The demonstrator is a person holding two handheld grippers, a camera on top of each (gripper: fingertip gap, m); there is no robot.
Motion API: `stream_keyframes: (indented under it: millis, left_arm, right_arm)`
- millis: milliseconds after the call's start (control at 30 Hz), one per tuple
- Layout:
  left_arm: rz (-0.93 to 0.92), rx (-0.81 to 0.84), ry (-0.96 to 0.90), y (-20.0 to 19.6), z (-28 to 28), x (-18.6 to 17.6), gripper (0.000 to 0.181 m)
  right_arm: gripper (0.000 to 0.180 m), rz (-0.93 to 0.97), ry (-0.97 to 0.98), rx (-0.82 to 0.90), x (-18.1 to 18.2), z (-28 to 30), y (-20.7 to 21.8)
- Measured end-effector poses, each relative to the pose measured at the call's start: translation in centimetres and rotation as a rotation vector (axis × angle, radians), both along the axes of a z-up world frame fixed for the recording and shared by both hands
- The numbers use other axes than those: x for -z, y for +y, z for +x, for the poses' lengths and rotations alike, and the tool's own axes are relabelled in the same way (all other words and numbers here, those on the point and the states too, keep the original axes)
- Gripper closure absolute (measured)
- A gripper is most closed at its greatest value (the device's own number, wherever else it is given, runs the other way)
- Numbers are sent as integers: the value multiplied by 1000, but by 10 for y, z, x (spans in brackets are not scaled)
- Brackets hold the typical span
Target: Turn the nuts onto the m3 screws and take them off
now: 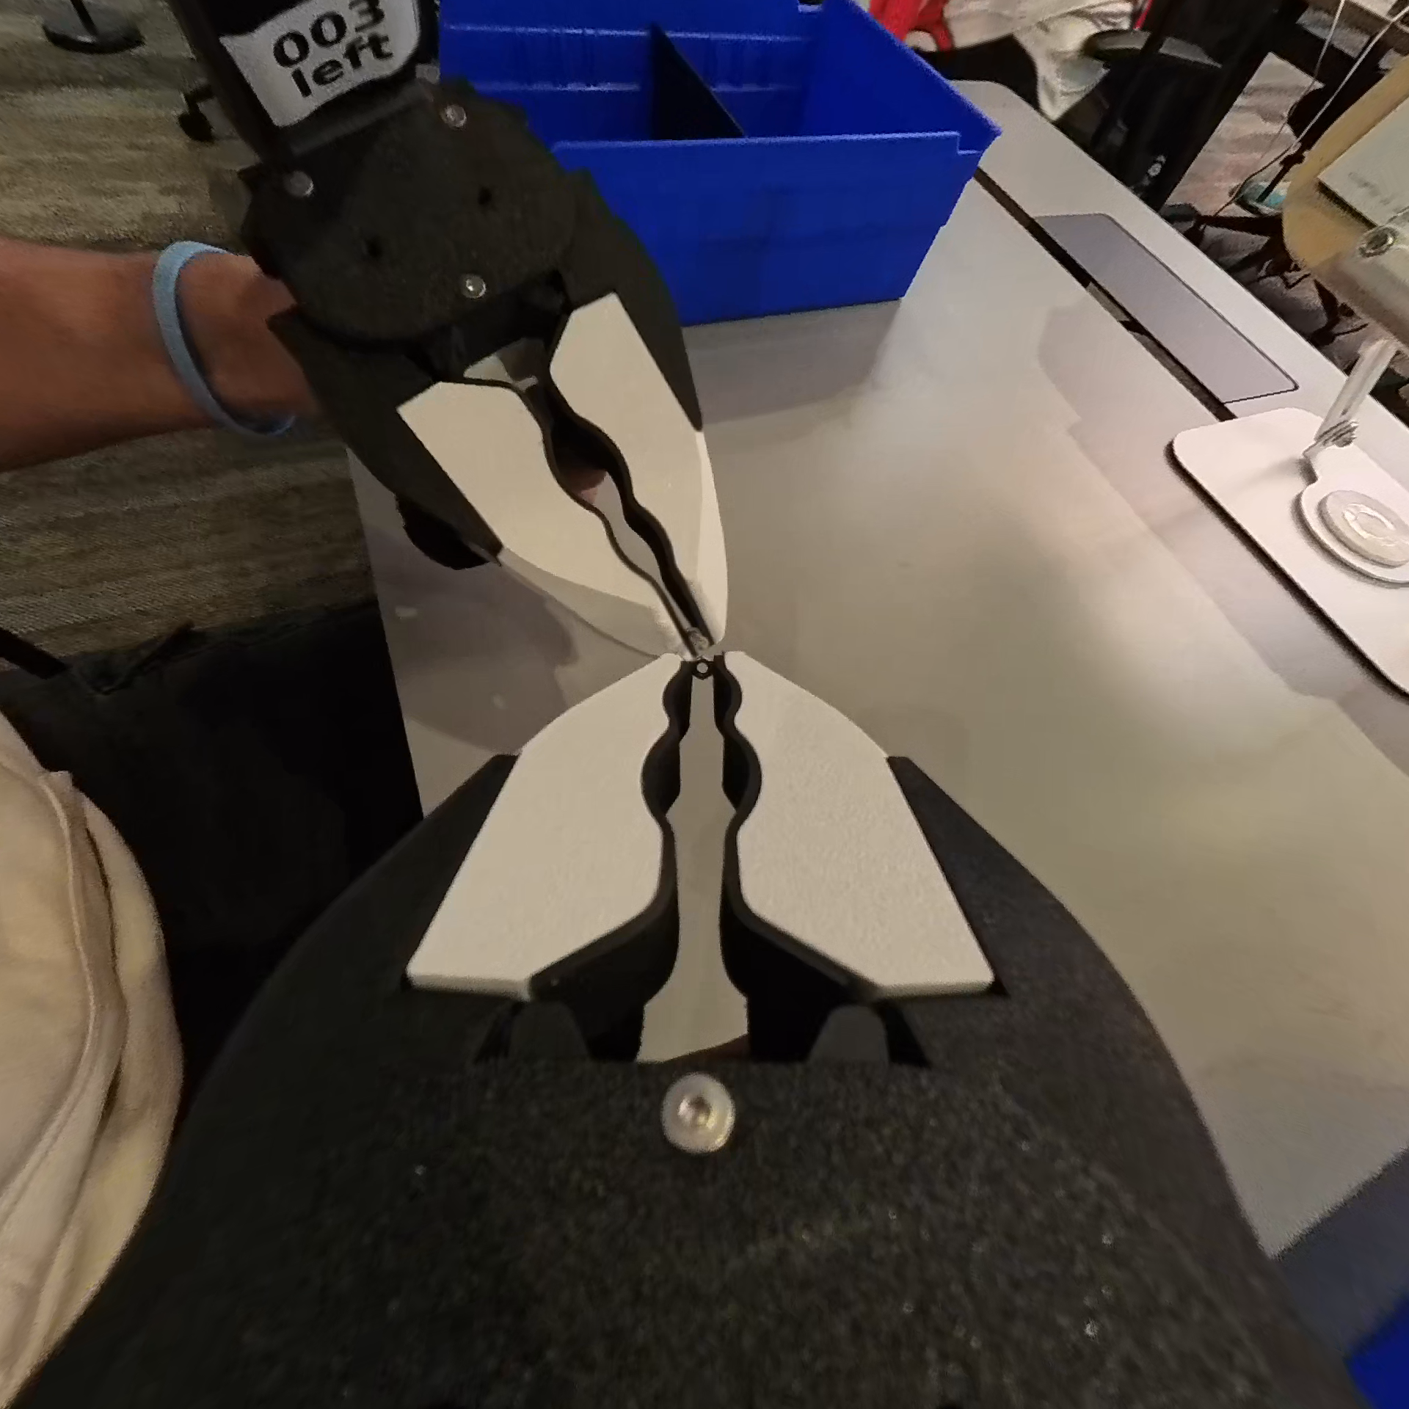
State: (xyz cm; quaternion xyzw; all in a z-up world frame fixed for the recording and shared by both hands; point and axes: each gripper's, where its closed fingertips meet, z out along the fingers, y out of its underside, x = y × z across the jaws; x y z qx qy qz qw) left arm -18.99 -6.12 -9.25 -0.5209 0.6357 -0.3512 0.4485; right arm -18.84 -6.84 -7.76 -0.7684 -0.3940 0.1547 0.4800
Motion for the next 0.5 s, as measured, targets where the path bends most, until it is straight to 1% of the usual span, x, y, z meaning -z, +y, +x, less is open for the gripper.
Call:
stream_keyframes:
  millis: [67, 133, 233, 300, 333, 400, 500]
  left_arm:
    - [6, -3, 12, 1, -1, 2, 176]
    - [-47, 17, 6, -1, -1, 3, 176]
    - [-303, 74, 1, -3, -2, 8, 177]
    - [-476, 97, -50, 3, -3, 7, 177]
    - [-520, 95, -76, 7, -4, 7, 177]
    - [-572, 96, -97, 12, -7, 7, 177]
    - [-560, 93, -86, 11, -10, 8, 177]
  right_arm:
    - [174, -5, 8, -6, 0, 1, -2]
    - [175, 6, 26, -1, -4, 3, -1]
    - [175, 12, 94, -60, -12, 3, -1]
    - [175, -10, 223, -137, -25, 1, -2]
    - [175, -20, 279, -162, -29, 2, 0]
    - [175, -34, 335, -195, -32, 6, 5]
    - [175, -25, 289, -226, -27, 6, 10]
